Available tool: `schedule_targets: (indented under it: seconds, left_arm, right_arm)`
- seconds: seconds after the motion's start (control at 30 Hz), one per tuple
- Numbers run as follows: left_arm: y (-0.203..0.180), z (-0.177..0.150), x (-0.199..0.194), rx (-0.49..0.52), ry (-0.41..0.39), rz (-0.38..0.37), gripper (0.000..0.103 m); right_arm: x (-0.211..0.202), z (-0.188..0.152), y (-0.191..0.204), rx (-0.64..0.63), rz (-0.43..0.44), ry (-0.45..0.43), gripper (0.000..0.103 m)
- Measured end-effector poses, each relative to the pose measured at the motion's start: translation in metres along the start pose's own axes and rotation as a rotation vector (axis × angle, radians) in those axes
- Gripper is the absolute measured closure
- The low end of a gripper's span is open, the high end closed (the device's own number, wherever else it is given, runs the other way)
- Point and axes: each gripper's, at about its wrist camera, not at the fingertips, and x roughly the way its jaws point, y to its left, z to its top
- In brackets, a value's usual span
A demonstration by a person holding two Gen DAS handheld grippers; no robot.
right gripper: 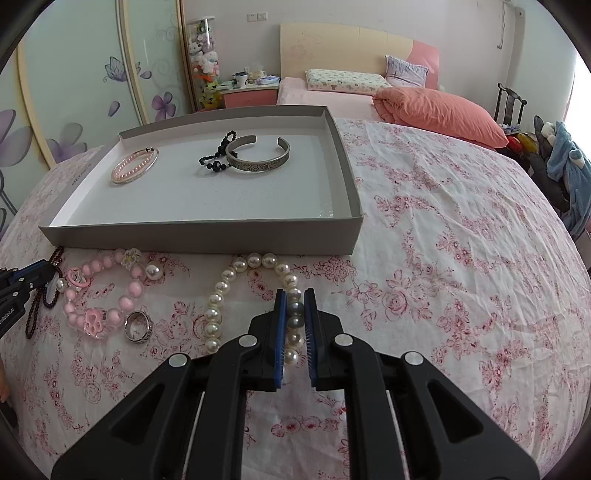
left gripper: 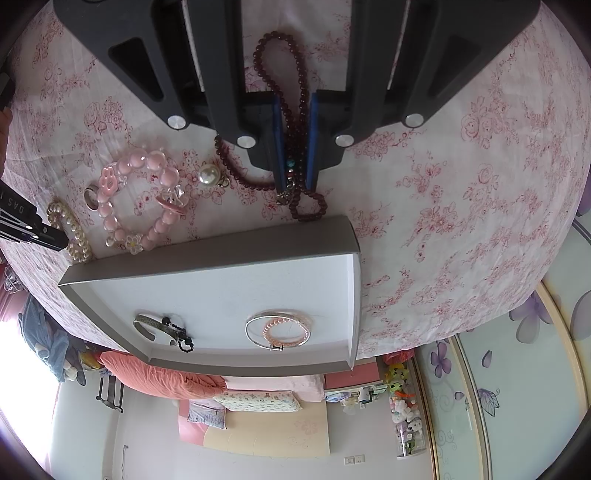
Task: Organize jewelry
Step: 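Lift the red necklace with the left tool while the right tool carries the pearl bracelet toward the tray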
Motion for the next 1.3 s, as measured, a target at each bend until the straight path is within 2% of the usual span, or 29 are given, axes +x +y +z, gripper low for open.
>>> schedule_targets:
  seconds: [0.3, 0.4, 0.87, 1.3]
  left_arm:
    - [-0.001, 0.001, 0.0, -0.002, -0.001, -0.002, 0.092]
    - [0.003, 0.0, -0.001, -0.023, -0.007, -0.025, 0.093]
    - [0.014, -0.005, -0.042, -0.095, -0.123, -0.141, 0.094]
    - [0.005, 0.005, -0.084, -0.095, -0.243, -0.169, 0.094]
  right_arm:
    - [0.0, 0.0, 0.0, 0.001, 0.003, -0.001, 0.093]
    - [-0.002, 0.0, -0.002, 0.016, 0.025, -0.009, 0.093]
    - [-0.05, 0.008, 0.005, 0.039, 0.12, -0.186, 0.093]
    - [-0.084, 0.012, 0.012, 0.036, 0.167, -0.302, 0.093]
